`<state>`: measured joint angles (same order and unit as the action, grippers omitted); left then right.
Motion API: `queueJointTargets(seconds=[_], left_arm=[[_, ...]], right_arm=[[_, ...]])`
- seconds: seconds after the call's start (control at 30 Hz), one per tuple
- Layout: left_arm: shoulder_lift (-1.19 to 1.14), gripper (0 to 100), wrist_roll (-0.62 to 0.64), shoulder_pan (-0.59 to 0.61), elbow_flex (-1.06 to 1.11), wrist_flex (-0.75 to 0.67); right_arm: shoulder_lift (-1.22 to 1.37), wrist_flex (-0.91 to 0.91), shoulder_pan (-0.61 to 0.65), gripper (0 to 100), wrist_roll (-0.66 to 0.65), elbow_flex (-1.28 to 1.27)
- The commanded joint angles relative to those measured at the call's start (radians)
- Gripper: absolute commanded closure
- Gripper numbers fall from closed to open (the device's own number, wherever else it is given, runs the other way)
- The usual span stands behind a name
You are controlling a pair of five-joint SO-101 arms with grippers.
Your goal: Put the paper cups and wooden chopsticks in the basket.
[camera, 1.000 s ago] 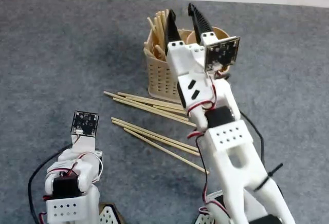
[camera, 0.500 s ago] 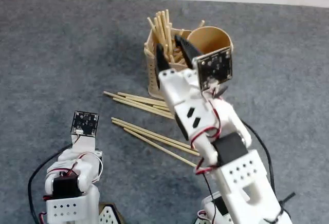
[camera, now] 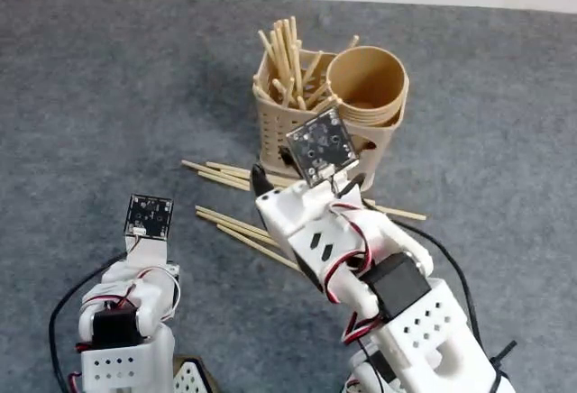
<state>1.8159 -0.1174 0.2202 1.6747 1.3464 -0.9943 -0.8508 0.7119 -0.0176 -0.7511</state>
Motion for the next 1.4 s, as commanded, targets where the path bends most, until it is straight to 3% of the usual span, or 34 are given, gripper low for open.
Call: queueJointTargets(seconds=[0.0,0.67,0.8,0.97,1.37], left_arm=[[-0.001,88,0.006,0.005,0.021,0.005],[-0.001,88,0.006,0.005,0.021,0.005],[-0.001,88,0.006,0.005,0.021,0.005],[-0.001,88,0.006,0.005,0.021,0.005],[-0.001,88,0.006,0.005,0.021,0.005]], right_arm=[[0.087,-0.035,0.015,85.1,-0.009,0.035],[0.739,-0.061,0.013,85.1,-0.014,0.142],[0.849,-0.062,0.015,85.1,-0.106,0.217],[0.986,-0.064,0.016,85.1,-0.114,0.28],[1.138,-0.064,0.01,86.8,-0.123,0.298]])
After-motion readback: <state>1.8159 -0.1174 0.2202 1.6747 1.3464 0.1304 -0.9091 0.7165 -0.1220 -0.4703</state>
